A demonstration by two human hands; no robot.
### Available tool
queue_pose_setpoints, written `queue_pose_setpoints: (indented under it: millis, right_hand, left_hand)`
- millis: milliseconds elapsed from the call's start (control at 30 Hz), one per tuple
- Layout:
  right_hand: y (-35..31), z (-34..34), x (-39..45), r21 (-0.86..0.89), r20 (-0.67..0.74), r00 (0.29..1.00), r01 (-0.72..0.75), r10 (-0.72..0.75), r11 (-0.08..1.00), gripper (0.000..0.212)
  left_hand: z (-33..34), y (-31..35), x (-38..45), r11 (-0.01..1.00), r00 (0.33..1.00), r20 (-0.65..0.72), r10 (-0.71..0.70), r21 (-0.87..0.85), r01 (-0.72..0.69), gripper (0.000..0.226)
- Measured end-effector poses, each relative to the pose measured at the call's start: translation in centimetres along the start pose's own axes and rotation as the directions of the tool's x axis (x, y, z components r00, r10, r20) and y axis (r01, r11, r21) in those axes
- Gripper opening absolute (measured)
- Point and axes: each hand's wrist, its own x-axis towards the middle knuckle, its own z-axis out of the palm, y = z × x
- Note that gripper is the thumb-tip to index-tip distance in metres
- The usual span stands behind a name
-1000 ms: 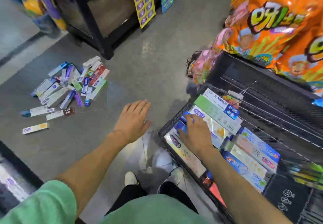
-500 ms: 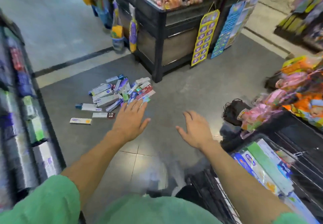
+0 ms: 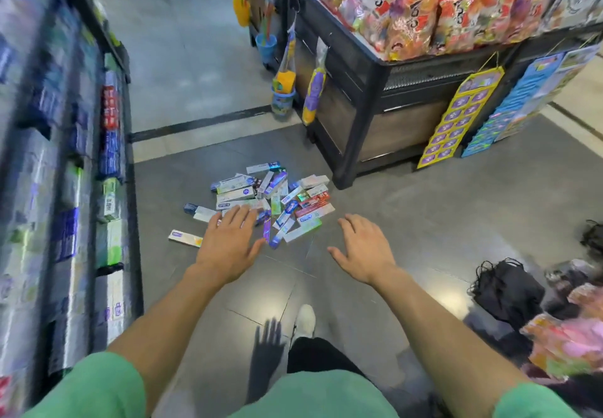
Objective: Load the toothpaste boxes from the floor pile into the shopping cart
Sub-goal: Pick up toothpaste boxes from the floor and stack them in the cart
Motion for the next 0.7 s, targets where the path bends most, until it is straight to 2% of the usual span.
queue_pose_setpoints:
  millis: [333, 533, 700]
  right_hand:
    - [4.9, -1.8, 16.5, 0.010, 0.074, 0.994, 0.085, -0.085, 0.996, 0.085]
    - [6.6, -0.9, 23.6, 0.063, 0.108, 0.991, 0.069, -0.075, 0.996, 0.088]
    - [7.2, 2.8, 29.8, 0.109, 0.170, 0.985, 0.021, -0.040, 0.994, 0.093]
  left_hand:
    - [-1.6, -2.0, 14.3, 0.999, 0.999, 0.021, -0.033, 0.006, 0.033, 0.070]
    - [-0.2, -3.5, 21.3, 1.000, 0.998, 0.055, -0.005, -0.024, 0.007, 0.078]
    - [3.1, -6.3, 27.8, 0.998, 0.993, 0.120, 0.012, -0.062, -0.004, 0.070]
